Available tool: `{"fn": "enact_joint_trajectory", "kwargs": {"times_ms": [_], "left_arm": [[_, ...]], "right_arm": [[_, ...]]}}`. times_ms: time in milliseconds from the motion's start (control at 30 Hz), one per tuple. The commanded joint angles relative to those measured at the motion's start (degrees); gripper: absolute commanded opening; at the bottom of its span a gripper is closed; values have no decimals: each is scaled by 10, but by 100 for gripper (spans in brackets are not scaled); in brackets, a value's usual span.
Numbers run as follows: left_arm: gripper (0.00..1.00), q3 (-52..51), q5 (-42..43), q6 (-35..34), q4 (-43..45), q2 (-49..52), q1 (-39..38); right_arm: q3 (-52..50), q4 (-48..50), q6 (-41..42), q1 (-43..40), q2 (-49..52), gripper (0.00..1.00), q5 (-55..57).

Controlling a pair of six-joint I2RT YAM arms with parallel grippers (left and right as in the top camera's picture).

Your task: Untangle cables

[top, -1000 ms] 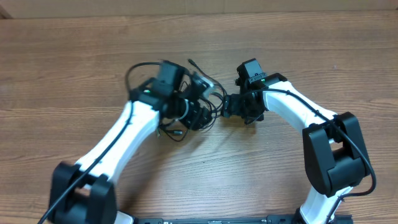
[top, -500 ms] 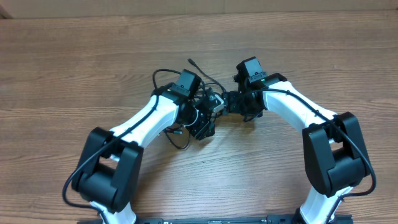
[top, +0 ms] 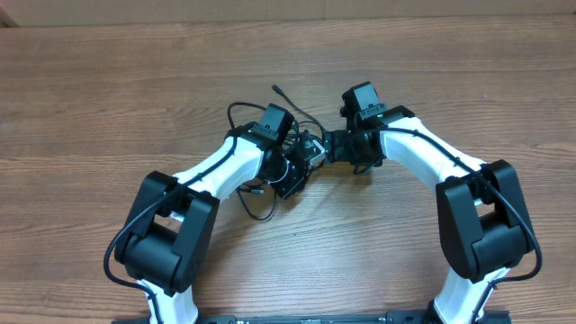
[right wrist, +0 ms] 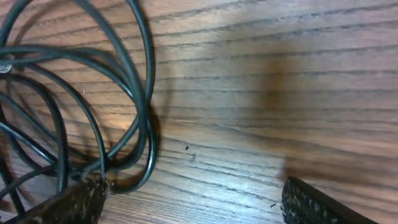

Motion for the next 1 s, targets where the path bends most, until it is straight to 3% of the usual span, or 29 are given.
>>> {"fn": "enact_joint_trajectory", "kwargs": {"times_ms": [0, 133, 300, 733, 967], "left_arm": [[4, 4, -23, 8, -10, 12, 12], [4, 4, 2, 34, -29, 12, 39], [4, 4, 110, 93, -52, 12, 82], [4, 4, 192, 93, -64, 12, 153], [4, 7, 271, 93, -99, -1, 161]], "right_arm": [[11, 8, 6, 4, -2, 88, -16], [9, 15, 36, 8, -2, 87, -16], [2, 51, 64, 23, 3, 84, 14], [2, 120, 74, 93, 56, 83, 100], [21, 55, 76, 121, 56, 83, 156]]}}
